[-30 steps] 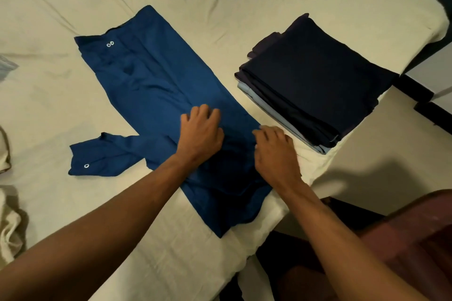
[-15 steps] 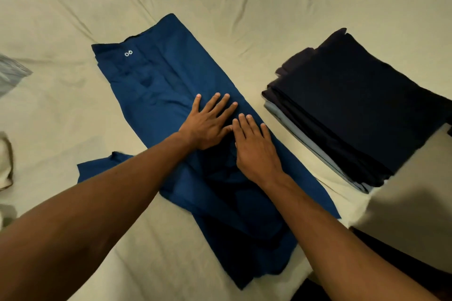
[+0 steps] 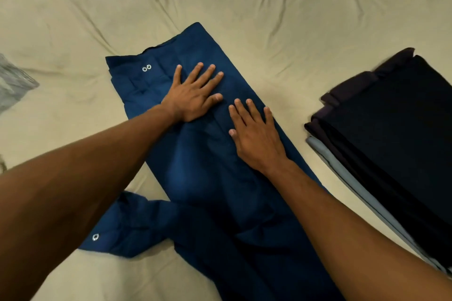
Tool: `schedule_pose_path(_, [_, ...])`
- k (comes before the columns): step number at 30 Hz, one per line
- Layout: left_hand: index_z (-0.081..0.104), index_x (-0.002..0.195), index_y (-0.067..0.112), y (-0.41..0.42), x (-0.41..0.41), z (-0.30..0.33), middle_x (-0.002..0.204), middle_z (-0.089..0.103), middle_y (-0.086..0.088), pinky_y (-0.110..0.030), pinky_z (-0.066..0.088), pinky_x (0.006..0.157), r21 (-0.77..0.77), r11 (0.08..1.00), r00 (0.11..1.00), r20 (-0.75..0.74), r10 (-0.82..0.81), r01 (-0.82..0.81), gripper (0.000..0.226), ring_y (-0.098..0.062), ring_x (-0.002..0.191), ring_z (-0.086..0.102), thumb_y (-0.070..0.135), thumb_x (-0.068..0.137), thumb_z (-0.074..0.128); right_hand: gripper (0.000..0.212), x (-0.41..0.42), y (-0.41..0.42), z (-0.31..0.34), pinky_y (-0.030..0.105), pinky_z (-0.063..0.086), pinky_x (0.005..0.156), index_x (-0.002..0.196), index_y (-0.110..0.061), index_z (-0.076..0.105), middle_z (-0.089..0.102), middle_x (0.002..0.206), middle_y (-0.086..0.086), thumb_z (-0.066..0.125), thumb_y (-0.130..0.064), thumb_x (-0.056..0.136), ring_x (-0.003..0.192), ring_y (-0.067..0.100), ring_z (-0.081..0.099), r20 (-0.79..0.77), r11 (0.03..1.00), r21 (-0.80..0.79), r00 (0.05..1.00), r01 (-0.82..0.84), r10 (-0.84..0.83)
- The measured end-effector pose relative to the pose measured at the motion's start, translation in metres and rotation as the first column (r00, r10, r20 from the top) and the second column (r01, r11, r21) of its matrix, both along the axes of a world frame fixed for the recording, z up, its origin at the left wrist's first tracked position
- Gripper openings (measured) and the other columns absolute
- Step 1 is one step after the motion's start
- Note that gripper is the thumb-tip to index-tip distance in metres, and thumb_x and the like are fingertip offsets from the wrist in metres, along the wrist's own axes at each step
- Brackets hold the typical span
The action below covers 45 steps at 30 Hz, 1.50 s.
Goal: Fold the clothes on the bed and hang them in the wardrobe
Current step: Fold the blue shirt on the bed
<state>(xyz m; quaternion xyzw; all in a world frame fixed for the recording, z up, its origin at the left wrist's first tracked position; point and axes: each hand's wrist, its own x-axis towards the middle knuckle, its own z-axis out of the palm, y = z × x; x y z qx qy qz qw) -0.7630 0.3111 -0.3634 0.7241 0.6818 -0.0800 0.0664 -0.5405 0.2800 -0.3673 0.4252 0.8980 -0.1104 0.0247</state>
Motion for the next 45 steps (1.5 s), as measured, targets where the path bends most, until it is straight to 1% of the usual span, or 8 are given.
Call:
schedule_pose_path(11, [-0.012,0.154,0.049,0.059,-0.048,-0.006,0.166,-0.018,0.002,-0.063,-0.012,0.117,-0.127,0.983,0.990,0.022,0.138,-0.134,0.086,-0.026,0.152,-0.018,0.089,0.080,0.006,0.062,-0.007,0.010,-0.032,0.057,0.009,0.121,0.160,-0.023,0.017,0.013,0.167,-0.003,0.014,-0.050,0.104,0.154,0.025,0.009,-0.024,0.994,0.108,1.000,0.021,-0.019])
schedule_pose_path(18, [-0.006,0.157,0.041,0.050,-0.029,0.012,0.167,-0.014,-0.004,-0.068,-0.011,0.115,-0.104,0.985,0.988,-0.088,0.127,-0.136,0.075,-0.030,0.153,-0.012,0.074,0.094,0.018,0.062,-0.008,0.010,-0.032,0.056,0.010,0.121,0.160,-0.024,0.017,0.014,0.167,-0.003,0.016,-0.049,0.103,0.154,0.025,0.011,0.022,0.995,0.099,1.000,0.016,-0.019])
schedule_pose_path(21, [0.008,0.159,0.035,0.003,-0.009,0.017,0.168,-0.004,-0.008,-0.069,0.000,0.116,0.077,0.996,0.999,-0.033,-0.031,0.034,0.071,-0.032,0.154,-0.001,0.063,0.098,0.031,0.062,-0.007,0.011,-0.027,0.057,0.008,0.121,0.160,-0.024,0.014,0.010,0.167,-0.004,0.016,-0.050,0.103,0.154,0.025,0.007,0.050,0.997,0.079,0.999,0.018,-0.022])
schedule_pose_path(26, [0.028,0.156,0.028,-0.105,0.008,0.012,0.164,0.021,-0.011,-0.065,0.021,0.113,0.059,0.992,0.992,0.050,-0.119,0.116,0.071,-0.033,0.148,0.025,0.064,0.095,0.028,0.062,-0.015,0.005,-0.003,0.060,0.001,0.120,0.160,-0.025,0.000,-0.005,0.168,-0.005,0.019,-0.048,0.106,0.154,0.026,-0.006,0.137,0.997,-0.034,0.989,0.064,-0.059])
schedule_pose_path(31, [0.041,0.143,0.017,-0.190,-0.010,0.032,0.143,0.042,-0.012,-0.054,0.034,0.102,0.126,0.985,0.980,0.175,0.093,-0.116,0.067,-0.034,0.129,0.041,0.058,0.091,0.032,0.066,-0.011,-0.037,0.024,0.058,0.004,0.121,0.160,-0.019,0.004,-0.001,0.168,0.002,0.031,-0.044,0.106,0.154,0.030,-0.002,0.063,0.956,-0.244,0.986,0.163,-0.152])
schedule_pose_path(38, [0.051,0.122,0.021,-0.254,-0.053,0.055,0.113,0.059,-0.005,-0.046,0.042,0.089,-0.238,0.960,0.970,0.151,0.189,-0.150,0.080,-0.030,0.105,0.052,0.073,0.064,0.030,0.055,0.055,-0.145,0.054,0.050,0.034,0.110,0.148,-0.013,0.041,0.040,0.154,0.009,0.045,-0.042,0.101,0.139,0.031,0.040,-0.234,0.991,-0.046,0.963,0.129,-0.136])
schedule_pose_path(42, [0.051,0.111,0.023,-0.265,-0.046,0.070,0.104,0.058,0.001,-0.039,0.046,0.085,-0.426,0.905,0.999,-0.041,0.002,-0.019,0.051,-0.025,0.103,0.055,0.059,0.075,0.054,0.063,0.089,-0.209,0.065,0.043,0.042,0.093,0.143,-0.016,0.044,0.055,0.130,0.004,0.045,-0.057,0.096,0.112,0.026,0.053,-0.231,0.993,0.020,0.967,0.117,-0.109])
schedule_pose_path(45, [0.059,0.102,0.015,-0.283,-0.040,0.073,0.098,0.060,-0.004,-0.040,0.046,0.079,-0.268,0.962,0.988,-0.123,-0.088,0.053,0.025,-0.030,0.101,0.057,0.033,0.084,0.060,0.079,0.106,-0.243,0.064,0.040,0.045,0.097,0.154,-0.023,0.026,0.048,0.132,-0.001,0.048,-0.066,0.091,0.115,0.021,0.049,-0.054,0.977,-0.189,0.992,0.100,-0.112])
